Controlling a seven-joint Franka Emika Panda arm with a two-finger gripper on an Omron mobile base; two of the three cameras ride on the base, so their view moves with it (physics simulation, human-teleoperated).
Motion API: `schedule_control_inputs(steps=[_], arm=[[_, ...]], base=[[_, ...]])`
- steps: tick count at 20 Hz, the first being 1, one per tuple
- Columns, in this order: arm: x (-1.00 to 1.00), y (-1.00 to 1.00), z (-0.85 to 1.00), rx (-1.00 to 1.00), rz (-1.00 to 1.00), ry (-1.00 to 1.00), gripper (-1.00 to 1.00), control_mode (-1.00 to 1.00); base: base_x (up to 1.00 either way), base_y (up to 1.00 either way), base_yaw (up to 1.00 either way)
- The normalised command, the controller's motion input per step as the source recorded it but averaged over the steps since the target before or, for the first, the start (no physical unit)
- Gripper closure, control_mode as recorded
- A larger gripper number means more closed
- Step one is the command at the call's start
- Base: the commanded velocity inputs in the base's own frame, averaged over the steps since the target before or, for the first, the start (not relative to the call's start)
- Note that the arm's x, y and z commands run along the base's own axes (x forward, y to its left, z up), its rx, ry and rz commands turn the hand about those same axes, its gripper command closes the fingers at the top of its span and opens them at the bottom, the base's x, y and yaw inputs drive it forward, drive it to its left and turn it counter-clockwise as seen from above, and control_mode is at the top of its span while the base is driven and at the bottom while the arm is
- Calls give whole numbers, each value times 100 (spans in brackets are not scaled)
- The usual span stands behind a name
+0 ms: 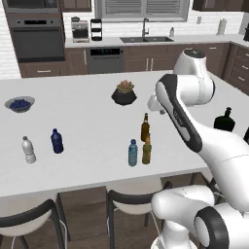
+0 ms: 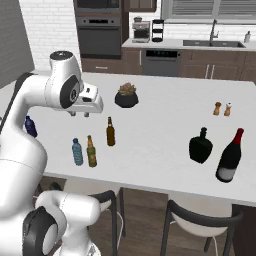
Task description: Move the plastic bottles in the middle to the plastics group, and the glass bottles in the middle to the glass group.
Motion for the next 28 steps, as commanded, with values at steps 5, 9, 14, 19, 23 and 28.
schedule_control_inputs(steps=[5, 9, 14, 19, 23, 28], arm=[[-14, -1, -14, -1, 0, 0, -100, -100], [-38, 6, -59, -9, 0, 3, -100, -100], [-10, 59, -51, 0, -19, 13, -100, -100], [11, 69, -30, 6, -33, 10, -100, -100], [36, 44, -12, 18, -39, 10, -100, -100], [46, 16, -13, 13, -32, 11, -100, -100]], base=[[0, 0, 0], [0, 0, 0], [0, 0, 0], [0, 0, 0], [0, 0, 0], [0, 0, 0]])
